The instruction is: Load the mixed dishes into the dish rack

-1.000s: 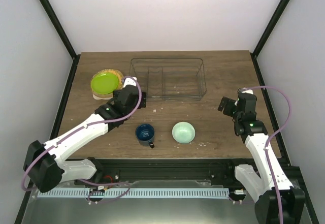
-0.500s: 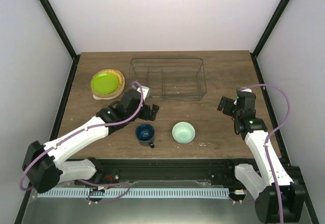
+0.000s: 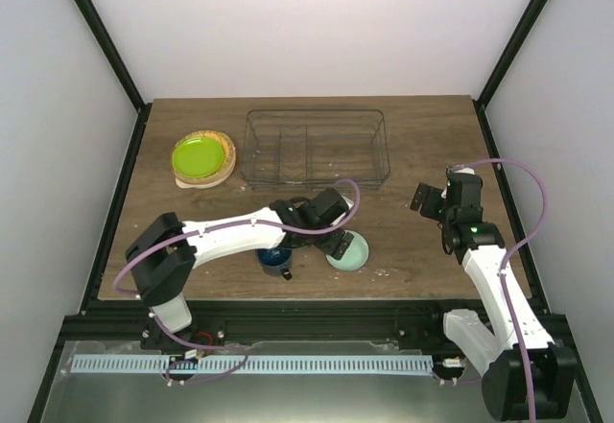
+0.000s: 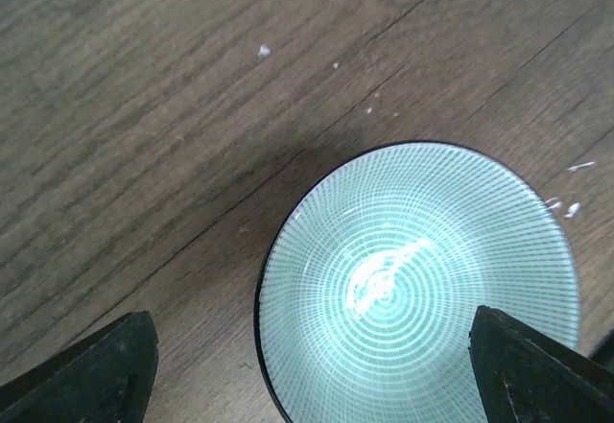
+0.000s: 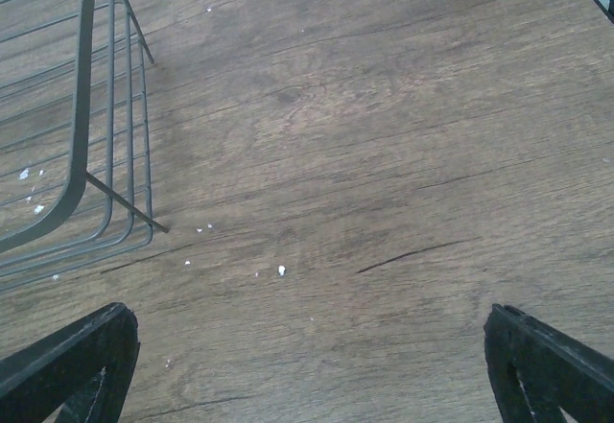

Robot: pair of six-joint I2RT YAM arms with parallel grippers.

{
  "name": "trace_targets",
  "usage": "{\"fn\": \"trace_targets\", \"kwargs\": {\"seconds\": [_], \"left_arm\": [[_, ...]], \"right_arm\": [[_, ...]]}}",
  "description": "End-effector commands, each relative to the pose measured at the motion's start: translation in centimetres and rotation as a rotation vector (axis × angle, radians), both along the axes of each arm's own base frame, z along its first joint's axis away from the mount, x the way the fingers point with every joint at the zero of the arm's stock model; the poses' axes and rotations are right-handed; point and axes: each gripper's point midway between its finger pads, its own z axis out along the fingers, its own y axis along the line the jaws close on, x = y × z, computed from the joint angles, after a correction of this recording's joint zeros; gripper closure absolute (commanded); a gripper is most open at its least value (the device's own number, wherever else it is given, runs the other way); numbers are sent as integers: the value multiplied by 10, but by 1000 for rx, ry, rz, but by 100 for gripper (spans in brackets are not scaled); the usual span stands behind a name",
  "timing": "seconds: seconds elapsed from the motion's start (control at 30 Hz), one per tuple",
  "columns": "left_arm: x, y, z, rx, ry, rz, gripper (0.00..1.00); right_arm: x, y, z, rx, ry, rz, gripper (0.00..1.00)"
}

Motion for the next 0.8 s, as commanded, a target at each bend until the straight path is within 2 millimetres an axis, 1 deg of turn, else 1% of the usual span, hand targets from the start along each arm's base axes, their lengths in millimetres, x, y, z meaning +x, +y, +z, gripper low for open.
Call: {"fn": "trace_targets", "kwargs": {"seconds": [0.0, 0.2, 0.27, 0.33, 0.43, 0.47, 0.6, 0.67, 0.77], "left_arm": [[-4, 1, -18, 71, 40, -8, 10], [-5, 3, -52, 162, 75, 2, 13], [-6, 1, -59, 168, 87, -4, 19], [-6, -2, -61, 166, 95, -9, 30], [-7, -3, -62, 165, 100, -13, 55], [-7, -3, -62, 166, 100, -14, 64], [-7, -4, -61, 166, 100, -13, 90], [-7, -4, -57, 155, 98, -11, 100], [-8, -8, -44, 106, 88, -21, 100]], "right_arm": [[3, 2, 26, -1, -50, 7, 0], [2, 3, 23, 3, -44, 11, 0], [2, 3, 22, 3, -45, 11, 0], [2, 3, 21, 2, -43, 12, 0], [2, 3, 22, -1, -46, 14, 0], [3, 3, 22, 0, -47, 13, 0], [3, 4, 22, 2, -47, 15, 0], [3, 4, 21, 3, -45, 16, 0], [3, 4, 20, 4, -43, 18, 0]]}}
